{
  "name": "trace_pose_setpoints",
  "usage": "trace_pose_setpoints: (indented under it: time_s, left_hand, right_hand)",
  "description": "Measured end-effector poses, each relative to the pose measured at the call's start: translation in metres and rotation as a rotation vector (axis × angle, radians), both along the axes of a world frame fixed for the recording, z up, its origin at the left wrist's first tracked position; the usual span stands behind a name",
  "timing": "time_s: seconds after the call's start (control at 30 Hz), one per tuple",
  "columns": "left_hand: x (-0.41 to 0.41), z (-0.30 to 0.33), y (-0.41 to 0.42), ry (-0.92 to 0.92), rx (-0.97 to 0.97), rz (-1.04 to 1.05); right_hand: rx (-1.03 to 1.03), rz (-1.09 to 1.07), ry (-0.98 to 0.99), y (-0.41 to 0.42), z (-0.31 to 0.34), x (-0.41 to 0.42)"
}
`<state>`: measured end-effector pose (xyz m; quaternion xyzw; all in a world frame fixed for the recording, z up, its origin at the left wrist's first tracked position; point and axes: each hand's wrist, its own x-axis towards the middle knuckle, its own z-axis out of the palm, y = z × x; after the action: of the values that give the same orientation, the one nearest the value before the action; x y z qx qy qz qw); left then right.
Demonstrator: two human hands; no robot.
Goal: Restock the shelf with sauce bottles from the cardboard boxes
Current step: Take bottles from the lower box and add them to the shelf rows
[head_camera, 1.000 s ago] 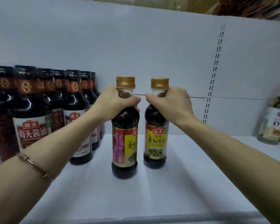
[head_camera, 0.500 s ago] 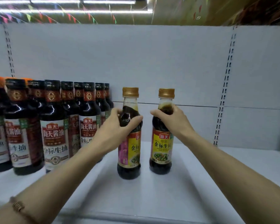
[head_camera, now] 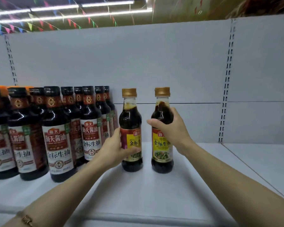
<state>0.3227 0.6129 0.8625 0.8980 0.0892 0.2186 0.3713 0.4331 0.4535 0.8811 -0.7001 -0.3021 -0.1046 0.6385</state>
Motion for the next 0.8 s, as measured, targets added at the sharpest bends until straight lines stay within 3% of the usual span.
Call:
trace_pose_setpoints:
  time_s: [0.33,0.57,0.8]
  left_hand:
    - [0.037,0.0,0.011,0.006,-0.099,-0.049]
    - [0.056,-0.001,0.02,-0.011,-0.048,-0.026]
    - [0.085,0.011,0.033,0.099,-0.085,-0.007]
  right_hand:
    - [-0.015,-0.044,-0.012,0.022,0.004,0.026]
    - [0.013,-0.031,-0.012,0.03,0.003,0.041]
    - [0.033,-0.107,-0.042,0.038,-0.002,0.05]
